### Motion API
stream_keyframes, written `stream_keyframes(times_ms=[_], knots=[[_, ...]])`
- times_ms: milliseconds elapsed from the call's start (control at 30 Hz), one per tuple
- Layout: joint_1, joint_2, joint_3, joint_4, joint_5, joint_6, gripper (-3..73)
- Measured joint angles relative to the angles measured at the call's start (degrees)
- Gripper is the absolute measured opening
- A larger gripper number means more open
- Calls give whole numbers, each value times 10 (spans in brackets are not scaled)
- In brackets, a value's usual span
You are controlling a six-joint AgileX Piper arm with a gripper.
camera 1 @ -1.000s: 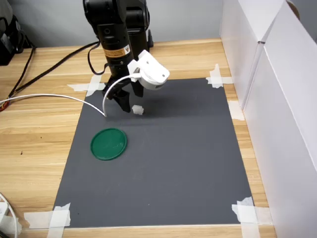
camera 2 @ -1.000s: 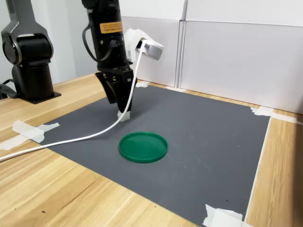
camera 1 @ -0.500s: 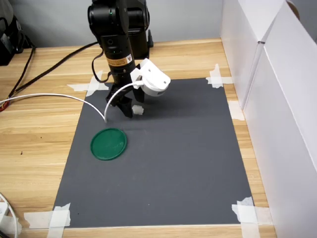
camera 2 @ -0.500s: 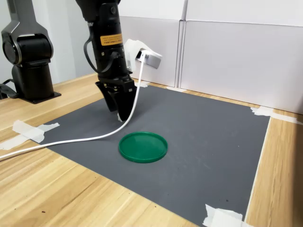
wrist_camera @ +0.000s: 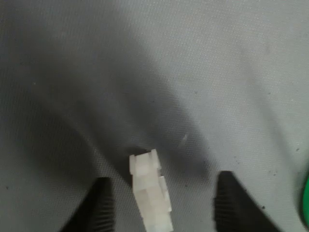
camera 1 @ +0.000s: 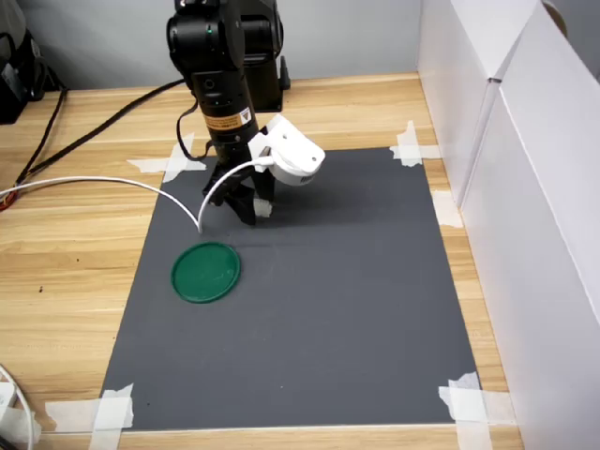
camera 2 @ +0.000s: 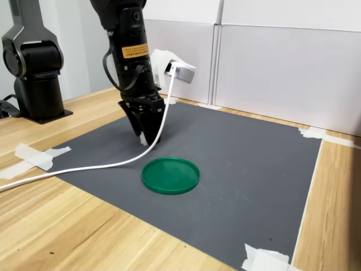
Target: Grasp a white terminal and put it in the green lid.
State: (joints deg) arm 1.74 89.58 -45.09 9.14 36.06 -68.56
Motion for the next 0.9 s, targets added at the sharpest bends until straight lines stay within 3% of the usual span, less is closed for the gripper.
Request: stream_keyframes(times_ms=[267, 333, 600, 900], knots=[[0, 0, 0, 10, 2, 12, 139], [0, 0, 0, 10, 4, 13, 95], [0, -1, -18, 19, 34, 31, 90], [-1, -10, -170, 23, 143, 85, 90]])
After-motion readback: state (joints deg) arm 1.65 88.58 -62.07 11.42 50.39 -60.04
